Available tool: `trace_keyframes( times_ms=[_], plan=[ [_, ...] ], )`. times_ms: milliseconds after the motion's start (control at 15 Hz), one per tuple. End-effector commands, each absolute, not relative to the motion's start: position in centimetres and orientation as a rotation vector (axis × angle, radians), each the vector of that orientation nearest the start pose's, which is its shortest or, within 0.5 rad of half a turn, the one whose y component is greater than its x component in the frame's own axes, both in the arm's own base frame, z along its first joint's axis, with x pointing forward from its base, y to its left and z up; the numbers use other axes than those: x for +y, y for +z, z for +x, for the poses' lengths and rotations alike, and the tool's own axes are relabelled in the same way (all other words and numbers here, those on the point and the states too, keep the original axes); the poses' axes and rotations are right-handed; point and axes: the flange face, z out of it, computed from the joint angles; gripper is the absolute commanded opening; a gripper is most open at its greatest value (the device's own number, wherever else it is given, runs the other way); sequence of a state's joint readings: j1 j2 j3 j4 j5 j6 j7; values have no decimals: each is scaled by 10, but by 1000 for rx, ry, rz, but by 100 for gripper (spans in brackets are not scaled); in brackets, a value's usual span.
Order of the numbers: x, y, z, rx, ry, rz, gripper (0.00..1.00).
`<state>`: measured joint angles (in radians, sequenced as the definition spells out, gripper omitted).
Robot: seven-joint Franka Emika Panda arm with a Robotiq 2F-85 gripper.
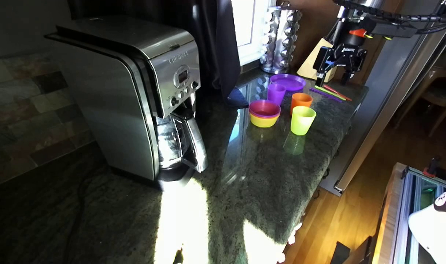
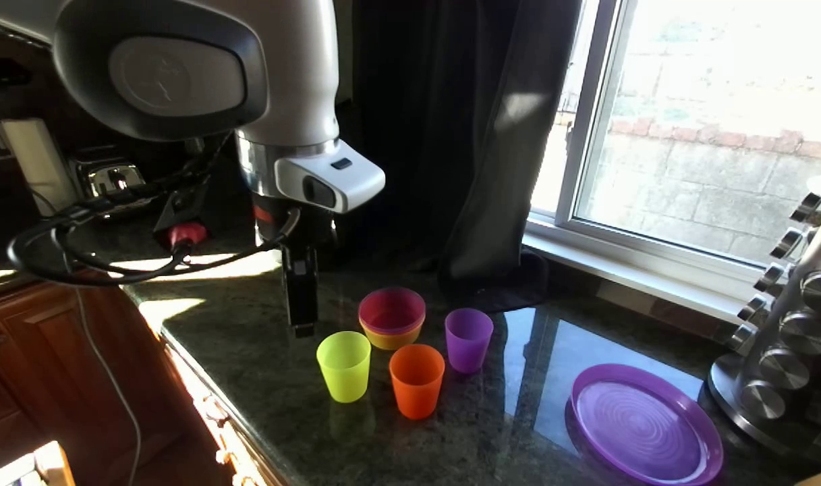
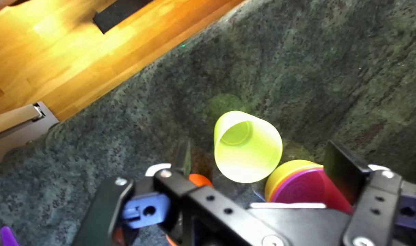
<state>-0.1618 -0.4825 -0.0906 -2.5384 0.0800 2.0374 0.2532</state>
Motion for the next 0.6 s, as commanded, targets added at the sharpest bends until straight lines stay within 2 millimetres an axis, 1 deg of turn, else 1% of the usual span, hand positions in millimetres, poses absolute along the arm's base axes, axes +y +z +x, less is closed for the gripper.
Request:
trace_keyframes(
  times_ms=[0,67,200,267,333,400,533],
  plan=[
    [-120,413,380,995,145,-2788,100],
    [-130,407,379,1050,134,-2746,100],
    [-152,404,376,1139,104,-2663,100],
    [-157,406,376,1170,61,-2661,100],
    [-146,405,375,1088,102,-2716,100],
    [-154,405,374,1115,82,-2701,100],
    [-158,405,374,1134,73,-2691,100]
  ],
)
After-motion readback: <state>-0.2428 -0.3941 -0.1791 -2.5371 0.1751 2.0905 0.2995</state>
